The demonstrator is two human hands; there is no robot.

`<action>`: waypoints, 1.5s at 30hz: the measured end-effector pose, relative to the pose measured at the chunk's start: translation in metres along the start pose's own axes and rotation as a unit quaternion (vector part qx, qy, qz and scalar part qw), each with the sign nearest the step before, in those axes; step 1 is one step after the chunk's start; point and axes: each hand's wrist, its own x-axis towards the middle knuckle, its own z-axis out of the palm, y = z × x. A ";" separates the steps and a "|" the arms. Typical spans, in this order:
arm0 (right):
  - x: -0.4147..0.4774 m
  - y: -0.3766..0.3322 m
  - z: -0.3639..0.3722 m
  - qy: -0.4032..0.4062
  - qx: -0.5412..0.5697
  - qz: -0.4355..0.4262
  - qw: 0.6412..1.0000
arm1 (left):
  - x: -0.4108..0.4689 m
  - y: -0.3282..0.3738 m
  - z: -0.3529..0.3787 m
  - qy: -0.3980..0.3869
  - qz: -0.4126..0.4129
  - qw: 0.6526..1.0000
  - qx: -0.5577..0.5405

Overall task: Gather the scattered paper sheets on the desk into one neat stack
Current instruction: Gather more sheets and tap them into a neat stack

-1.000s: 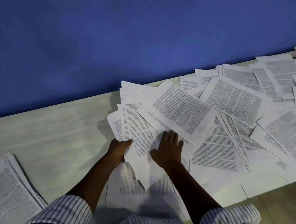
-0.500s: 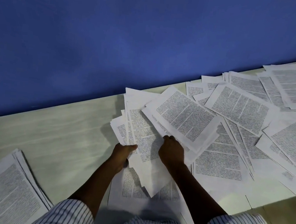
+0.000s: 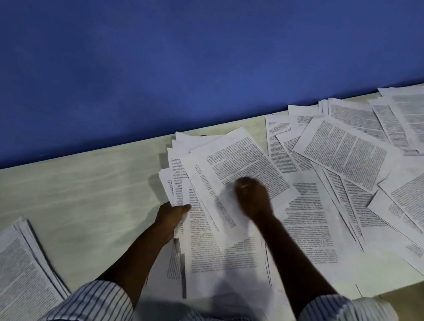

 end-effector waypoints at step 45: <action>-0.061 -0.009 0.029 -0.164 -0.026 0.105 0.980 | -0.035 -0.034 -0.109 -0.089 0.031 0.993 -0.073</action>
